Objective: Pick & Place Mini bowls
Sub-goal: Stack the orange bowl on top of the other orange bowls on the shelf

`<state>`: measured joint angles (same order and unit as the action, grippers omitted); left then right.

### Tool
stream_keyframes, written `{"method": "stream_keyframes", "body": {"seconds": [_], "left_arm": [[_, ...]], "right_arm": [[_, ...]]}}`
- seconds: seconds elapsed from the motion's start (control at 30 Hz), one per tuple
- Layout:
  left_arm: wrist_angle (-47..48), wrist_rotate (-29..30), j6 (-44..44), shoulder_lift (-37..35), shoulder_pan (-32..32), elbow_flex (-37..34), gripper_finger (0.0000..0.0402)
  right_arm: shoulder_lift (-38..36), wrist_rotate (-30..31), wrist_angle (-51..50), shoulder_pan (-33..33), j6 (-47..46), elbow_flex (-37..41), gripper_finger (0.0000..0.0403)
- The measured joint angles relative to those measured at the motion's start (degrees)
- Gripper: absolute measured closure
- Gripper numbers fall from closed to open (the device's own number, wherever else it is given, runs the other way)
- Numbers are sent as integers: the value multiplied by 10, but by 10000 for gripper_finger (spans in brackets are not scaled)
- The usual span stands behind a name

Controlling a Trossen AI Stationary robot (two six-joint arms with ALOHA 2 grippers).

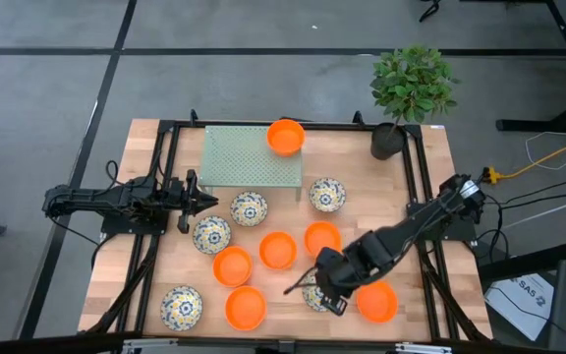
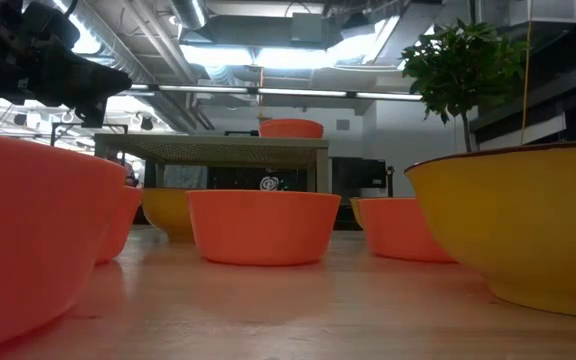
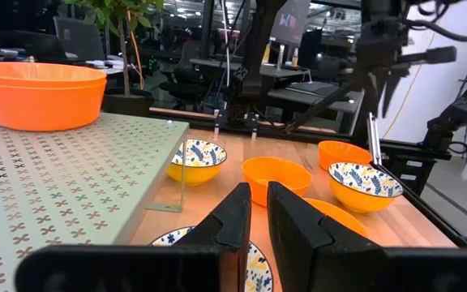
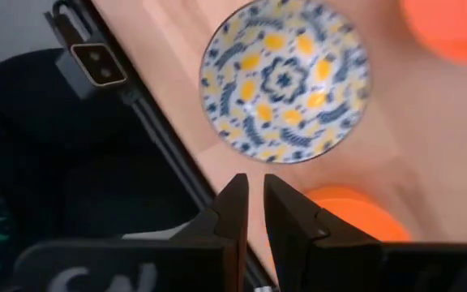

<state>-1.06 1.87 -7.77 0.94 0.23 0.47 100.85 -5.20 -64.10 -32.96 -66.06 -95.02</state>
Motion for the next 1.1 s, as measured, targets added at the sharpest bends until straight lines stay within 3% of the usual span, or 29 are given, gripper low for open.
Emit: {"method": "stream_keyframes", "body": {"seconds": [0.43,0.63,0.87,1.1], "left_arm": [[0,0,0,0,0,0,363],[0,0,0,0,0,0,363],[0,0,0,0,0,0,363],[0,0,0,0,0,0,363]], "right_arm": [[58,-29,61,-83,-177,0,359],[82,20,60,-120,-210,0,355],[117,46,60,-162,-280,0,309],[132,79,54,-187,-282,1,253]]}}
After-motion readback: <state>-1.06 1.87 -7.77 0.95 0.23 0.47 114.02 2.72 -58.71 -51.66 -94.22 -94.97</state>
